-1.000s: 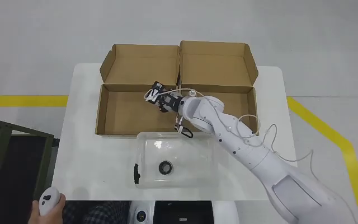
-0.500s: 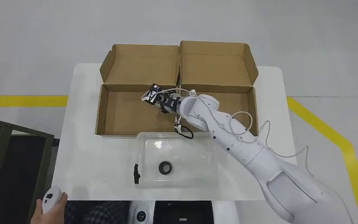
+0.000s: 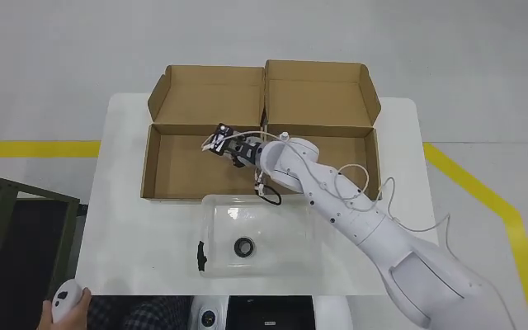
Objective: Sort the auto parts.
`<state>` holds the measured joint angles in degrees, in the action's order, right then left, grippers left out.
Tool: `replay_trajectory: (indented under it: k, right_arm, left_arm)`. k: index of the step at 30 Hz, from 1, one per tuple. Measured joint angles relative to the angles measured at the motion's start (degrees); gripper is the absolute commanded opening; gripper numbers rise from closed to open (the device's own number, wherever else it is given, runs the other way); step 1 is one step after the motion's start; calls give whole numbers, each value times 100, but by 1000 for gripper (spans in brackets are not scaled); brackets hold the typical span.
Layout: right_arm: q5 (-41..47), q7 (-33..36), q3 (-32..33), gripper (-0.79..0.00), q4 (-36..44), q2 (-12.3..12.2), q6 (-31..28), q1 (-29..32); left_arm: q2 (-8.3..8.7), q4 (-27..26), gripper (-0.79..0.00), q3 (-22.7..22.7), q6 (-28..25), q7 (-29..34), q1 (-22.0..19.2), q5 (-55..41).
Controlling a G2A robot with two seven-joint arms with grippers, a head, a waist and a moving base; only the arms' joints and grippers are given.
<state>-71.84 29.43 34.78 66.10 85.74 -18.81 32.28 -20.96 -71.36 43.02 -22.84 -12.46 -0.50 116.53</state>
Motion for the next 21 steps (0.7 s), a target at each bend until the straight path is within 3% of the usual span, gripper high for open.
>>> replay_trajectory:
  k: [8,21]
  right_arm:
    - [-266,162,365,-428,1175,-193,-337,486]
    - [-450,335,1108,-422,3409,-641,-1388,2021]
  left_arm:
    - [0,0,0,0,0,0,0,0]
    - [0,0,0,0,0,0,0,0]
